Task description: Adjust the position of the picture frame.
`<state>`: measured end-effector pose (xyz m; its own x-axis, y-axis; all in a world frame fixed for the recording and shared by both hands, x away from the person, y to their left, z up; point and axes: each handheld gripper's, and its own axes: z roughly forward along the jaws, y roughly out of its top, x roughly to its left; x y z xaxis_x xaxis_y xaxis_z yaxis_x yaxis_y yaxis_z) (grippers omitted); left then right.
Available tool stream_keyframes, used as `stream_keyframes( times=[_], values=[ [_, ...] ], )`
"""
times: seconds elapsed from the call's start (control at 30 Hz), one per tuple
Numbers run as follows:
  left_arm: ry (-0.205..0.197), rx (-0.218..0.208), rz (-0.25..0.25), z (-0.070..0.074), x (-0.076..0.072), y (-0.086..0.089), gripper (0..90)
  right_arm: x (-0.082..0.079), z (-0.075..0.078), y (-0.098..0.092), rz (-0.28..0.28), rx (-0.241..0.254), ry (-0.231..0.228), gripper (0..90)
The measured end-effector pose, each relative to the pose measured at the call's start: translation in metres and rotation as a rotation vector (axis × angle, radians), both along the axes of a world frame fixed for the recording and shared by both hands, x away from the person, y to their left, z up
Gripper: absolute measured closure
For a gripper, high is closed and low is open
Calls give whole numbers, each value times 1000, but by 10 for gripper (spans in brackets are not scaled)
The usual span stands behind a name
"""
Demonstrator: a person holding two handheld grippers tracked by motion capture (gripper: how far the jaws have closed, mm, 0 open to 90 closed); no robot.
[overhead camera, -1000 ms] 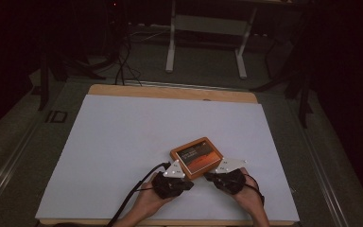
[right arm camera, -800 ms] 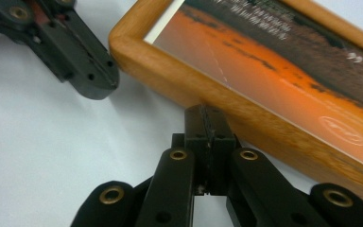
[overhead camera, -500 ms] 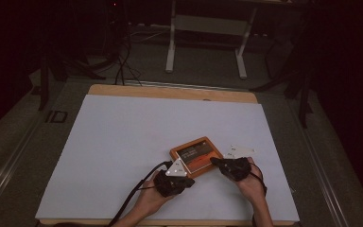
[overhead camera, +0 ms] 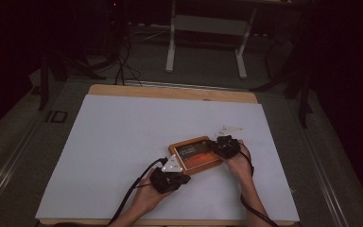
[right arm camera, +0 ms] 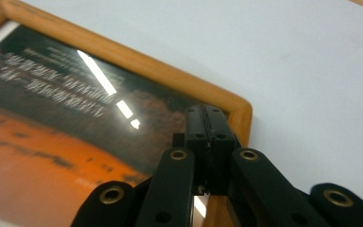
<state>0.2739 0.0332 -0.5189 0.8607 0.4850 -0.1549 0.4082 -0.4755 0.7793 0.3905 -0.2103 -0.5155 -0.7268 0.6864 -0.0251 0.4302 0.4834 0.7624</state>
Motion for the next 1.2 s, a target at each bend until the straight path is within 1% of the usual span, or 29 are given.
stream_keyframes(
  times=[0.07, 0.1, 0.2, 0.27, 0.3, 0.37, 0.4, 0.43, 0.53, 0.63, 0.7, 0.73, 0.8, 0.9, 0.93, 1.03, 1.13, 1.2],
  values=[
    [3, -2, 7, 0, 1, 1, 894, 6, 0, 1, -14, 10, 2, 898],
    [3, -2, 7, 0, 1, 1, 894, 6, 0, 1, -14, 10, 2, 898],
    [4, 1, 7, 0, 1, 1, 893, 17, 0, 1, -38, 26, 5, 898],
    [9, -5, -4, -1, 0, -1, 886, 23, 0, 3, -51, 31, 18, 898],
    [7, -6, -11, -2, 0, -2, 885, 26, 0, 5, -50, 26, 22, 898],
    [-1, 8, -33, -3, -2, -6, 886, 30, -1, 9, -51, 18, 23, 898],
    [-4, 12, -37, -4, -2, -8, 886, 32, 0, 11, -55, 26, 26, 898],
    [-3, 12, -36, -5, -1, -9, 885, 34, 1, 12, -59, 25, 27, 898],
    [13, -3, -26, -6, 1, -10, 884, 39, 1, 16, -68, 6, 31, 897],
    [9, -1, -16, -6, 3, -10, 883, 43, 1, 20, -69, -11, 42, 897],
    [18, -11, -14, -6, 5, -9, 883, 46, 0, 23, -66, -27, 47, 897],
    [10, -9, -15, -6, 5, -10, 883, 47, 0, 24, -68, -27, 53, 897],
    [4, -5, -13, -6, 4, -11, 883, 48, 0, 25, -63, -34, 48, 898],
    [11, -7, -14, -7, 5, -11, 886, 49, 1, 27, -57, -44, 54, 899],
    [14, -5, -8, -6, 5, -10, 888, 48, 2, 28, -54, -61, 56, 900],
    [19, -4, -7, -6, 6, -8, 890, 47, 3, 28, -45, -71, 58, 900],
    [23, -6, 2, -5, 7, -4, 890, 47, 3, 27, -40, -72, 58, 900],
    [28, -8, 9, -5, 8, -1, 890, 46, 4, 25, -33, -76, 72, 900]
  ],
)
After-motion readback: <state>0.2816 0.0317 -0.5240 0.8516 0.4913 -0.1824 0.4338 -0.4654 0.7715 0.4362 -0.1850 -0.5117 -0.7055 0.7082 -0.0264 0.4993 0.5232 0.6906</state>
